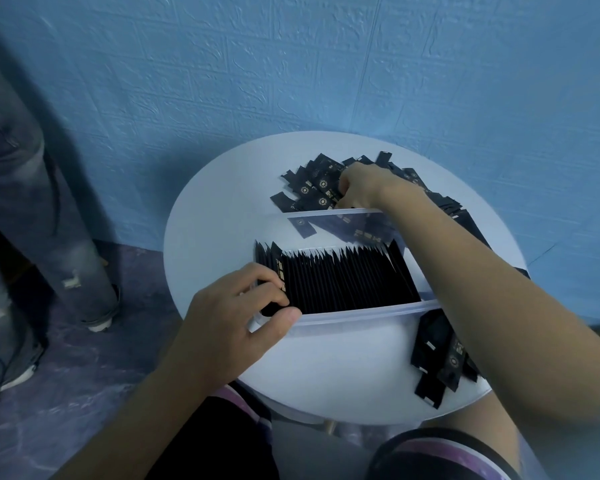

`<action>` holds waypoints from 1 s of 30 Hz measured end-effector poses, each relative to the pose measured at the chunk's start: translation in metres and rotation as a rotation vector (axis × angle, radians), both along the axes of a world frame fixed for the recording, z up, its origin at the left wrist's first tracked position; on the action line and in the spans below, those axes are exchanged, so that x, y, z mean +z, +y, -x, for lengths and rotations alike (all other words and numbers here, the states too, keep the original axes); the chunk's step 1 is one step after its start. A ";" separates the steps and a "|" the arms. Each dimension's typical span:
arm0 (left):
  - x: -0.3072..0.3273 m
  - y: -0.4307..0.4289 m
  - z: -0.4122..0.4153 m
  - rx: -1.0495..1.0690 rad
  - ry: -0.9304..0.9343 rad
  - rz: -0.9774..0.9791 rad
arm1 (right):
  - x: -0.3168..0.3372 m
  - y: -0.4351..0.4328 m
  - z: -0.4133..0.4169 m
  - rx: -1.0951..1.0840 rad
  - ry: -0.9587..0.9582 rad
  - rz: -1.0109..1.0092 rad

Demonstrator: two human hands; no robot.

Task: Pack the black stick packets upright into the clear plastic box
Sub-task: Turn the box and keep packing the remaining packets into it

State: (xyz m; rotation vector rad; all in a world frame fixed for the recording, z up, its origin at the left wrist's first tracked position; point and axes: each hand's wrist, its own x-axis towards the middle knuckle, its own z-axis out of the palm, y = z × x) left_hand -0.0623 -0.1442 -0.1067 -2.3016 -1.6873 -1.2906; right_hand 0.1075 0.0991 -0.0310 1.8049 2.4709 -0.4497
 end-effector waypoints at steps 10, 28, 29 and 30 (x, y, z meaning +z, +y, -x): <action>0.000 0.000 0.000 -0.002 -0.012 0.000 | 0.016 -0.001 -0.008 0.013 0.549 -0.096; 0.001 -0.003 -0.007 -0.057 0.026 0.007 | -0.007 -0.155 0.000 -0.011 0.515 0.383; 0.001 -0.003 -0.007 -0.056 0.029 0.002 | -0.008 -0.154 0.001 -0.010 0.543 0.407; 0.001 -0.003 -0.007 -0.053 0.029 -0.004 | -0.008 -0.154 0.001 -0.008 0.570 0.433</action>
